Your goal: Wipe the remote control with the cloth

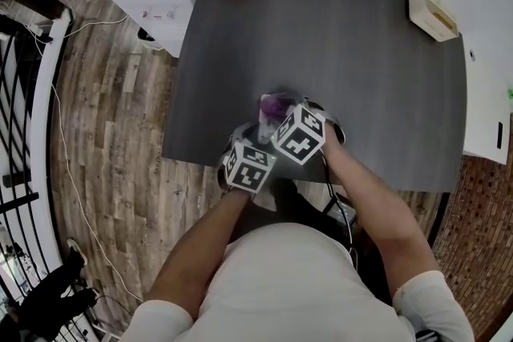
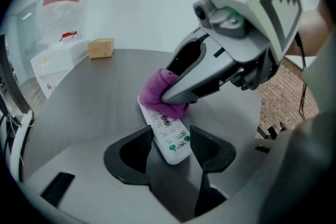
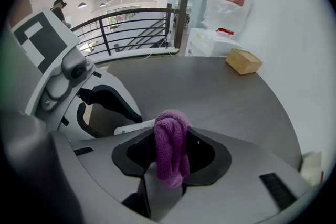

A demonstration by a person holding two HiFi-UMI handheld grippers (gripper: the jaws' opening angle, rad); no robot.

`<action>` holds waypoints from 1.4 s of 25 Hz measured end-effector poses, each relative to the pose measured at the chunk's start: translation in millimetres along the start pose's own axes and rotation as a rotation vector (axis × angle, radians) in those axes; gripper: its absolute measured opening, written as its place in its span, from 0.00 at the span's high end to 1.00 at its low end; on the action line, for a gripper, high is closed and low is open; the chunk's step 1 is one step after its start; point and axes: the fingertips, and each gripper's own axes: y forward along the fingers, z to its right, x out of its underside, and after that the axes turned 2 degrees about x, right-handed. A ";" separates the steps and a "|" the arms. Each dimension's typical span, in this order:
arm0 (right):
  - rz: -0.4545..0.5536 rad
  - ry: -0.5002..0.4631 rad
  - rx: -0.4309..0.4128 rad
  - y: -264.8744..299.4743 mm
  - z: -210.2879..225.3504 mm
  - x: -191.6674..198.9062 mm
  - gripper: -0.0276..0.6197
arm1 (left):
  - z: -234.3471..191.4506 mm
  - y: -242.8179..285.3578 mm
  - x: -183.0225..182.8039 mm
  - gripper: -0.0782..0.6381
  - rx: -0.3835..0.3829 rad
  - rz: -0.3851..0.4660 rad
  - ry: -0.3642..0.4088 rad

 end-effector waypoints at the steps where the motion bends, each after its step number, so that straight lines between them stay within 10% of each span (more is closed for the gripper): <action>1: -0.007 0.006 0.003 -0.7 2.6 3.8 0.71 | 0.1 0.9 0.5 0.58 0.005 0.002 -0.015; 15: -0.133 0.068 0.094 -24.7 34.2 68.9 0.72 | 3.5 -1.8 9.6 0.58 0.089 -0.012 -0.075; 24: -0.002 0.098 0.082 -20.2 32.3 6.7 0.72 | 9.1 -15.4 26.6 0.57 0.101 -0.043 0.212; 35: -0.042 0.067 -0.015 -11.1 -37.4 3.8 0.73 | 4.0 -6.5 34.9 0.61 0.076 -0.079 0.261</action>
